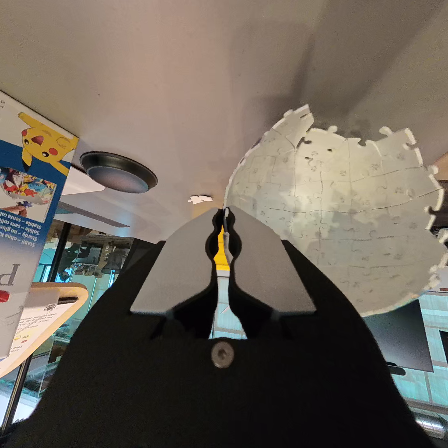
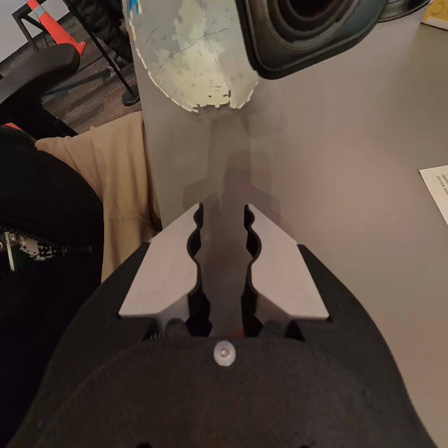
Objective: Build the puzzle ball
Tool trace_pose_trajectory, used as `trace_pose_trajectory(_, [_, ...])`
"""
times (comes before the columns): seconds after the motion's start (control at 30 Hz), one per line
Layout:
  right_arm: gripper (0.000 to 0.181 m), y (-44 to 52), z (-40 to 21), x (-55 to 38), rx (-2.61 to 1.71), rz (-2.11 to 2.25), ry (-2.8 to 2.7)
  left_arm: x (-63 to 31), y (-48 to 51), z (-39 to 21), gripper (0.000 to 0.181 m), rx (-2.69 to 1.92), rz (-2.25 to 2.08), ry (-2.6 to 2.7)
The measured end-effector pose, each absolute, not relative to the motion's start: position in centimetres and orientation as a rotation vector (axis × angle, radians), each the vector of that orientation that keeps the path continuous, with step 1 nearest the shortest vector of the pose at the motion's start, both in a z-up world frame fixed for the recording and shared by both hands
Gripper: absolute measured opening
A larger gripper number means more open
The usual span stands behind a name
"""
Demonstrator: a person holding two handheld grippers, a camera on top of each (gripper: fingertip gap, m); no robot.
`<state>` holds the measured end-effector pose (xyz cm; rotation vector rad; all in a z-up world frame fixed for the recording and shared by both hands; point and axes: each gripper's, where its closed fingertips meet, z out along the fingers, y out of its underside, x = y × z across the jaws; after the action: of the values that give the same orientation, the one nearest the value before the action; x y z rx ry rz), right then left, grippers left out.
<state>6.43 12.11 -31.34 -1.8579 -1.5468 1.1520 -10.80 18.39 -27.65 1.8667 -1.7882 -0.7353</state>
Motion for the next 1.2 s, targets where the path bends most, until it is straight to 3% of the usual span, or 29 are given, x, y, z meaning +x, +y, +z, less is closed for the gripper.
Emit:
trace_pose_trajectory(0.23, [0.034, 10.4, -30.8, 5.5, -1.718, 1.133, -1.665, -10.8, 18.2, -28.2, 0.003, 1.871, -0.730, -1.793])
trace_pose_trajectory(0.53, [0.053, 7.6, -31.6, 3.2, -1.453, 0.986, -1.903, -10.6, 17.6, -28.8, 0.003, 1.890, -0.731, -1.817])
trace_pose_trajectory(0.77, [0.052, 7.2, -31.7, 2.0, -1.370, 0.942, -1.953, -10.8, 17.5, -28.7, 0.003, 1.885, -0.772, -1.819])
trace_pose_trajectory(0.97, [0.081, 6.3, -32.2, 0.2, -1.242, 0.845, -2.024, -10.8, 17.0, -28.9, 0.003, 1.888, -0.764, -1.812])
trace_pose_trajectory(1.2, [0.095, 5.3, -33.2, -2.2, -1.093, 0.725, -2.122, -10.4, 16.4, -29.3, 0.003, 1.854, -0.730, -1.843])
